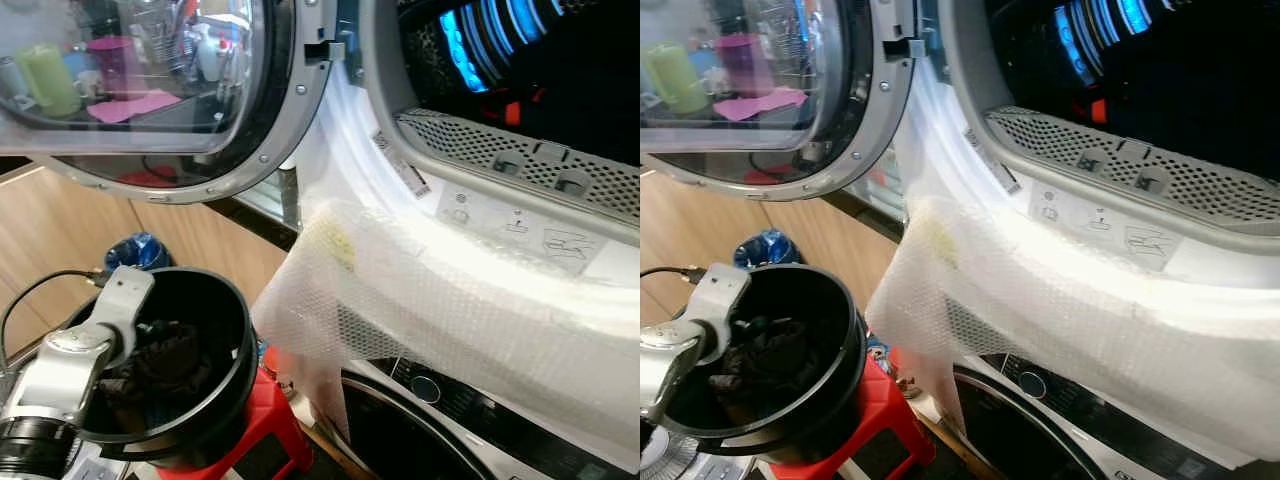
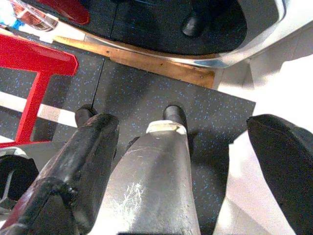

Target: Clothes washing

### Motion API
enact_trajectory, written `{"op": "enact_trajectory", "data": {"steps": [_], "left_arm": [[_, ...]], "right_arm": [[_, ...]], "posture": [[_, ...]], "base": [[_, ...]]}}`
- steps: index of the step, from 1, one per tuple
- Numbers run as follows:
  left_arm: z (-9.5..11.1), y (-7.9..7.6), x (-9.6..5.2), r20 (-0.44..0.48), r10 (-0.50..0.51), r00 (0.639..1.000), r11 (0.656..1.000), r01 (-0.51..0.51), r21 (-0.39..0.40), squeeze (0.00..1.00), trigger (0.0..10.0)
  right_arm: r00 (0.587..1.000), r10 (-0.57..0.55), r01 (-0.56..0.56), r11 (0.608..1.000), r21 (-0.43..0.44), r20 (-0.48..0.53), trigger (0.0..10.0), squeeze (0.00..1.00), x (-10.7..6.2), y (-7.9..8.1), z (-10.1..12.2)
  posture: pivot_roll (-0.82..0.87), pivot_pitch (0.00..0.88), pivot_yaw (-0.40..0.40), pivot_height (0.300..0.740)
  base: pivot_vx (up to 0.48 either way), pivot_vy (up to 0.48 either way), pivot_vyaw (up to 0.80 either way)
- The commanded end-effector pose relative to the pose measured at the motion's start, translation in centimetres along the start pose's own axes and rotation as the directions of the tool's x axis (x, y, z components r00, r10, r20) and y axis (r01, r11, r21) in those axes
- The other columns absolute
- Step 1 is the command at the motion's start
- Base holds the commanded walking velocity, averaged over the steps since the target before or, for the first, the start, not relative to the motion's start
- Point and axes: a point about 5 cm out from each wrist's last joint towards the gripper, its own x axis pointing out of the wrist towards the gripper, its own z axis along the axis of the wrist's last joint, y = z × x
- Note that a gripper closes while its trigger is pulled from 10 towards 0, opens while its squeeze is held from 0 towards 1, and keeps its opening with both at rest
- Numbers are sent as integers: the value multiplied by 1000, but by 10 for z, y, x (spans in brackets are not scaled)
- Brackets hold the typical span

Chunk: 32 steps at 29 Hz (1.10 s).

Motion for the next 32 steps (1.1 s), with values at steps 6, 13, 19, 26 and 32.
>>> {"op": "enact_trajectory", "data": {"steps": [6,13,19,26,32], "left_arm": [[-6,-8,15,-7,-53,999,997,53,-48,1000,10000],[2,-33,26,72,-200,977,978,203,-40,1000,10000],[-2,-44,34,21,-239,971,970,239,-30,1000,10000],[-10,-42,39,-54,-169,984,984,172,50,1000,10000],[-18,-45,42,-93,-140,986,988,145,54,1000,10000]], "right_arm": [[1000,-15,15,1000,16,14,10000,0,0,-1,0],[999,-21,21,1000,16,32,10000,0,0,-3,2],[999,-21,20,1000,24,39,10000,0,0,-5,2],[999,-24,23,1000,13,41,10000,0,0,-8,2],[999,-35,34,999,18,42,10000,0,-1,-13,1]], "posture": [[161,125,17,740],[158,128,10,740],[138,127,9,740],[124,129,7,740],[112,120,10,740]], "base": [[0,0,0],[0,0,0],[0,0,0],[0,0,0],[0,0,0]]}}
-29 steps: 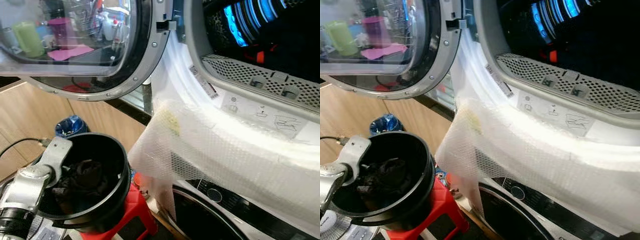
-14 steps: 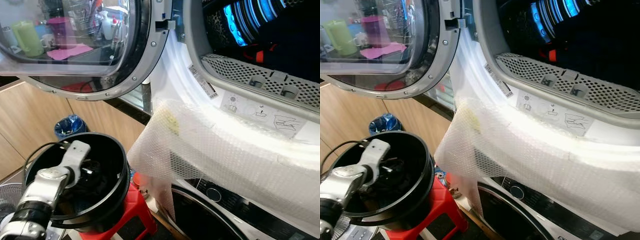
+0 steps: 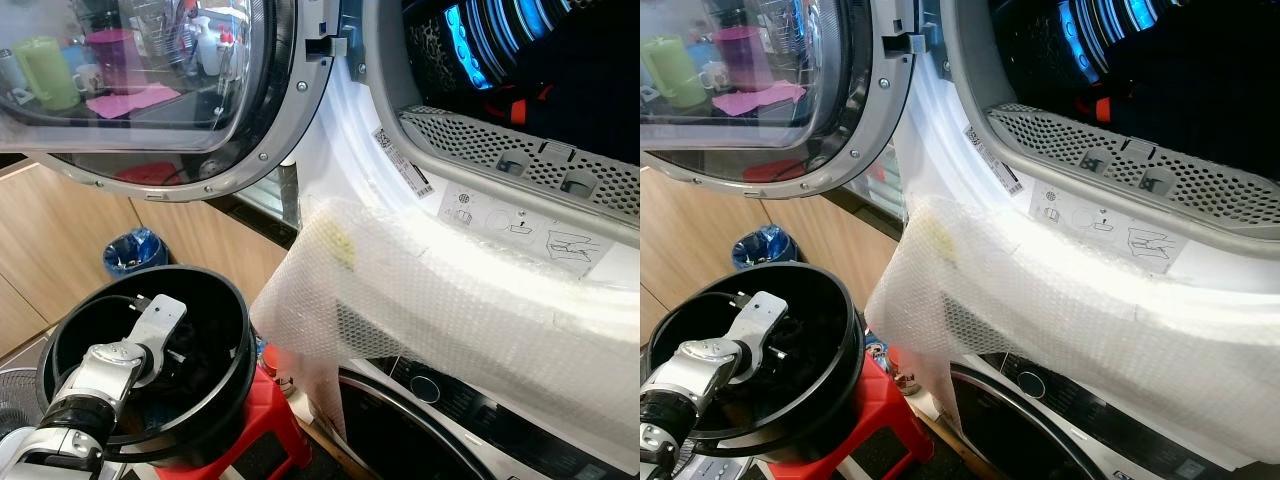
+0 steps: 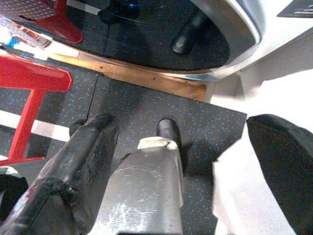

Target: Clothes washing

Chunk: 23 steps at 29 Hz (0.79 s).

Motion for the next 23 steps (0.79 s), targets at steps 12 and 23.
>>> {"op": "enact_trajectory", "data": {"steps": [12,23], "left_arm": [[-5,-3,4,-22,23,1000,999,-22,40,0,10000],[-14,-21,10,-38,-24,999,999,23,-27,0,10000]], "right_arm": [[1000,-19,19,1000,1,-20,10000,0,-2,-7,-8],[1000,-15,14,999,-39,-20,10000,0,-2,-6,-8]], "posture": [[111,117,10,740],[81,137,-12,740]], "base": [[0,0,0],[0,0,0]]}}
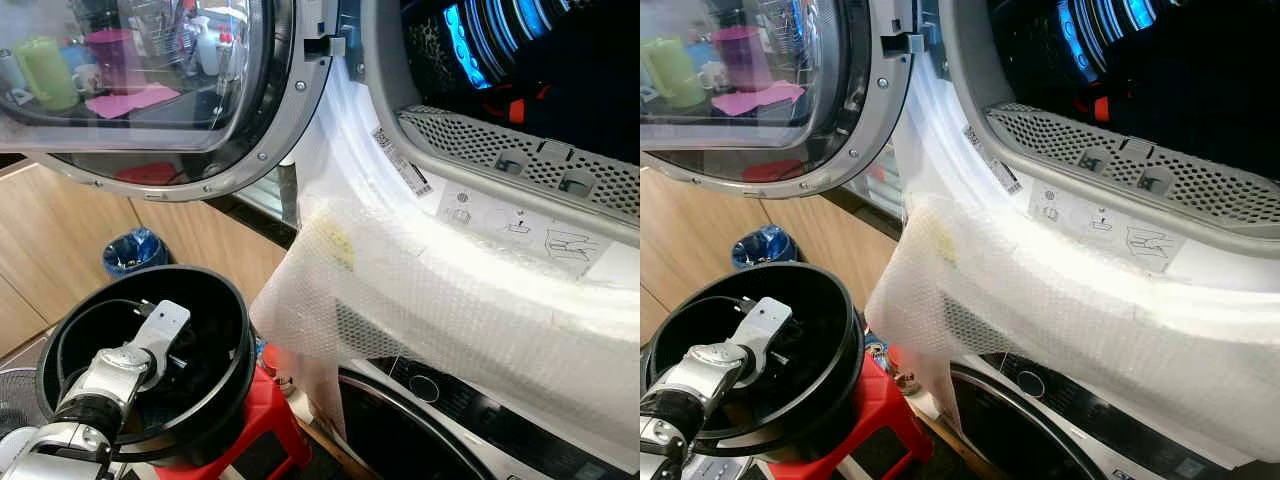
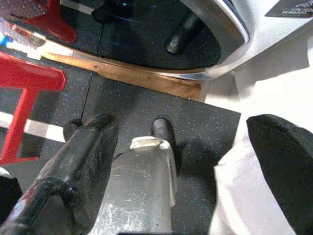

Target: Clothes washing

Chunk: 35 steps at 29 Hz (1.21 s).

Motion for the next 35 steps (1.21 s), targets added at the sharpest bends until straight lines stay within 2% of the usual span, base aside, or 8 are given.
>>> {"op": "enact_trajectory", "data": {"steps": [1,13,14,15,16,35], "left_arm": [[-18,-27,7,-44,-69,997,993,64,-97,0,10000],[-13,-27,8,-27,-62,998,993,59,-99,0,10000],[-14,-27,8,-28,-59,998,994,56,-99,0,1647],[-14,-27,8,-29,-58,998,994,55,-98,0,1647],[-14,-27,8,-29,-57,998,994,54,-98,0,0],[-10,-28,8,-7,-80,997,995,79,-65,0,0]], "right_arm": [[1000,1,-2,998,-67,-17,10000,0,-2,0,-9],[1000,14,-15,995,-102,-3,10000,0,-1,4,-5],[1000,14,-15,994,-104,-3,10000,0,-1,4,-5],[1000,14,-15,994,-105,-3,10000,0,-1,4,-4],[1000,14,-15,994,-106,-2,10000,0,-1,4,-4],[1000,30,-31,993,-118,-10,10000,0,-1,10,-5]], "posture": [[83,139,-13,740],[82,133,-14,740],[82,133,-13,740],[82,133,-13,740],[82,133,-13,740],[94,105,1,740]], "base": [[0,0,0],[0,0,0],[0,0,0],[0,0,0],[0,0,0],[0,0,0]]}}
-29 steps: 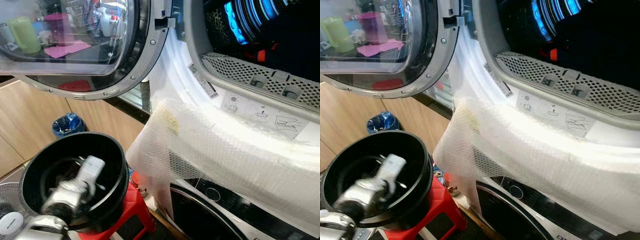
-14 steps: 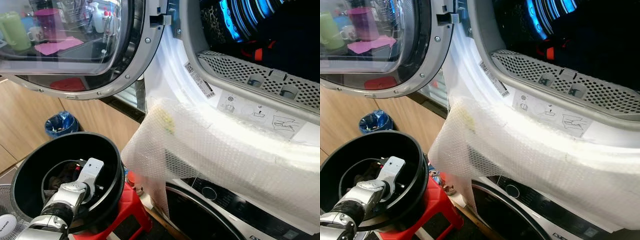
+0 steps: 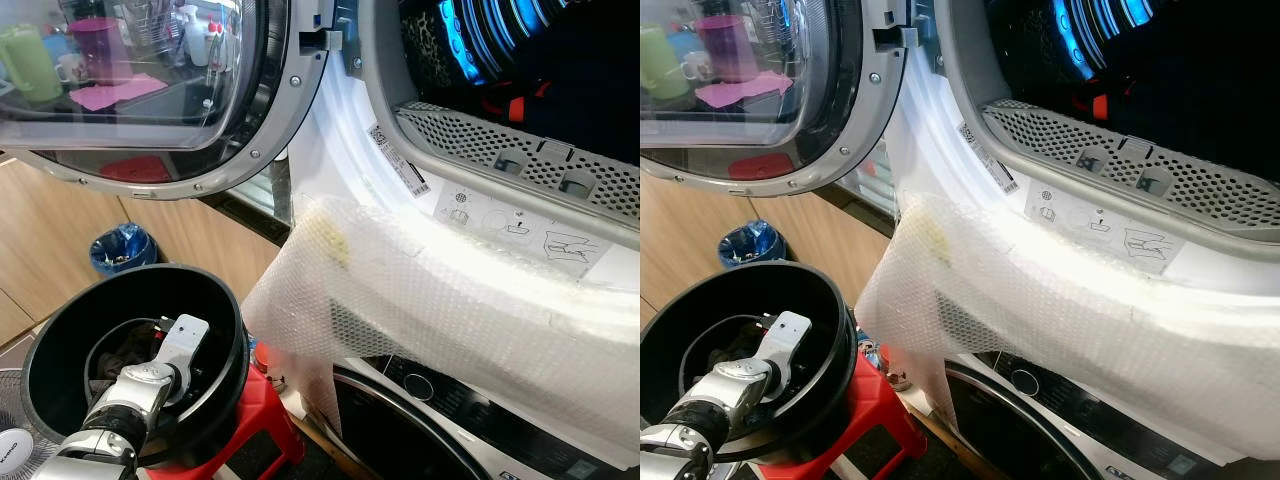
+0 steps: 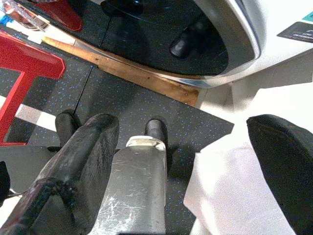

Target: Clothes washing

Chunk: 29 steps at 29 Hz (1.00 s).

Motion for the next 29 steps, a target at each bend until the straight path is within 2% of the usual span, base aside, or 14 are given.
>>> {"op": "enact_trajectory", "data": {"steps": [1,11,15,18,19,20,21,22,26,29], "left_arm": [[-2,-1,0,-9,-14,1000,1000,14,10,0,0],[2,1,-3,11,-39,999,999,39,22,0,0],[10,8,-7,37,-44,998,999,43,26,0,0],[25,20,-20,94,-58,994,998,55,32,0,0],[35,27,-31,139,-82,987,996,79,30,0,0],[35,27,-31,139,-82,987,996,79,30,0,0],[46,33,-44,180,-109,978,994,104,34,0,0],[51,36,-50,198,-124,972,992,120,36,0,0],[57,36,-58,217,-149,965,989,142,48,0,0],[61,29,-62,233,-197,952,980,190,53,0,0]], "right_arm": [[1000,-5,5,1000,7,-26,10000,0,-1,0,-7],[1000,11,-11,1000,9,-23,10000,0,-1,5,-5],[1000,16,-16,1000,12,-17,10000,0,0,7,-3],[1000,27,-27,999,22,-9,10000,0,0,8,-1],[1000,31,-31,999,26,-6,10000,0,0,9,-1],[1000,31,-31,999,26,-6,10000,0,0,9,-1],[999,33,-33,999,28,-6,10000,0,0,9,0],[999,36,-36,999,28,-7,10000,0,1,10,0],[999,43,-43,999,24,-10,10000,0,1,12,1],[999,46,-46,999,25,-6,10000,0,2,13,4]], "posture": [[94,105,1,740],[106,89,11,740],[112,95,11,740],[126,104,6,740],[143,108,0,740],[143,108,0,740],[160,111,-4,740],[167,110,-5,740],[175,109,-5,740],[170,108,-5,740]], "base": [[0,0,0],[0,0,0],[0,0,0],[0,0,0],[0,0,0],[0,0,0],[0,0,0],[0,0,0],[0,0,0],[0,0,0]]}}
